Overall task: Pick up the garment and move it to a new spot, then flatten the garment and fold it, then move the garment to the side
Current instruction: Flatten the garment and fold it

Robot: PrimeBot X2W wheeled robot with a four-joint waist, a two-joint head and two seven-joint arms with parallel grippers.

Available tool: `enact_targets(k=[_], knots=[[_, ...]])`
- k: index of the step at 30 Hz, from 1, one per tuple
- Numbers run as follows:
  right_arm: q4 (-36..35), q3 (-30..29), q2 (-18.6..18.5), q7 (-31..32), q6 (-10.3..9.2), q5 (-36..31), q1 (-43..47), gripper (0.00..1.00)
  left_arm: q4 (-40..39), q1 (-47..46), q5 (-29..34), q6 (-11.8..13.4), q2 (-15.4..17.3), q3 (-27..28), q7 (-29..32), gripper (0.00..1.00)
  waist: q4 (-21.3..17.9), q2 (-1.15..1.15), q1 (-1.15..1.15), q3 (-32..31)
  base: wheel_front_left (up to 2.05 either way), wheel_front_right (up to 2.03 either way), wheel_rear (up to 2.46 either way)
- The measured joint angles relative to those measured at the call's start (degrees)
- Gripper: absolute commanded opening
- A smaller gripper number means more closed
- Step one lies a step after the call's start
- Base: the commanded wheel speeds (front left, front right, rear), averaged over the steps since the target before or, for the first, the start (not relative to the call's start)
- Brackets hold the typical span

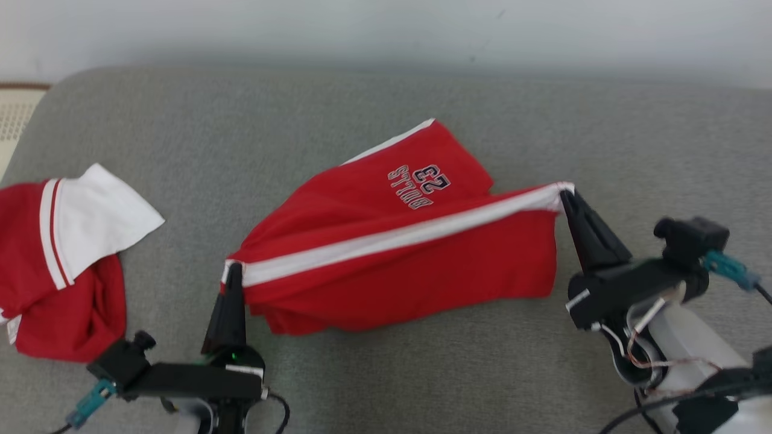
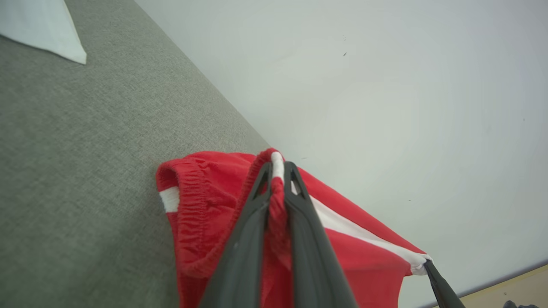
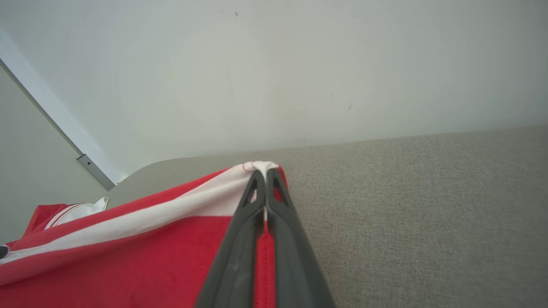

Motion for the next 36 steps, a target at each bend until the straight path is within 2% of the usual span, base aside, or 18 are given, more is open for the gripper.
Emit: enact_targets(k=[7,11,16,19,33,34,35,36], knots=[[6.8,3.8,-0.3,0.0,0.00,0.2,-10.6,0.00,2.3,-6.1,0.8,0.0,-1.2,1.7,0.0,0.00,3.1,0.00,0.00,4.8,0.00,0.00,0.00],[11.3,5.9,-0.5,0.0,0.00,0.7,-17.0,0.00,3.5,-9.3,0.6,0.0,-1.3,-0.5,0.0,0.00,5.2,0.00,0.00,7.7,0.00,0.00,0.00],[16.9,9.4,-0.8,0.1,0.00,1.9,-23.7,0.00,5.2,-12.8,-4.7,0.0,-1.4,-3.0,0.0,0.00,7.9,0.00,0.00,11.1,0.00,0.00,0.00],[19.5,11.3,-0.7,0.1,0.00,2.6,-27.5,0.00,6.0,-15.0,-5.3,0.0,-1.5,-3.9,0.0,0.00,9.2,0.00,0.00,13.0,0.00,0.00,0.00],[28.8,16.1,1.7,0.0,0.00,4.1,-38.6,0.00,10.0,-23.3,-6.7,0.0,-1.5,-6.0,-0.1,0.01,12.3,0.00,-0.02,20.1,0.00,0.00,0.00],[29.0,16.2,2.0,0.0,0.00,4.2,-38.8,0.00,10.3,-23.6,-6.7,0.0,-1.4,-6.3,-0.2,0.24,12.2,-0.01,-0.02,20.2,0.00,0.00,0.00],[29.4,16.4,2.3,0.0,0.00,4.6,-38.9,0.00,10.7,-24.2,-6.7,0.0,-1.4,-6.4,-0.3,0.85,12.1,-0.01,-0.02,20.3,0.00,0.00,0.00],[29.9,16.5,2.7,0.0,0.00,4.9,-39.0,0.32,11.0,-24.4,-6.7,0.0,-1.3,-6.5,-0.3,1.00,11.9,-0.01,-0.02,20.3,0.00,0.00,0.00]])
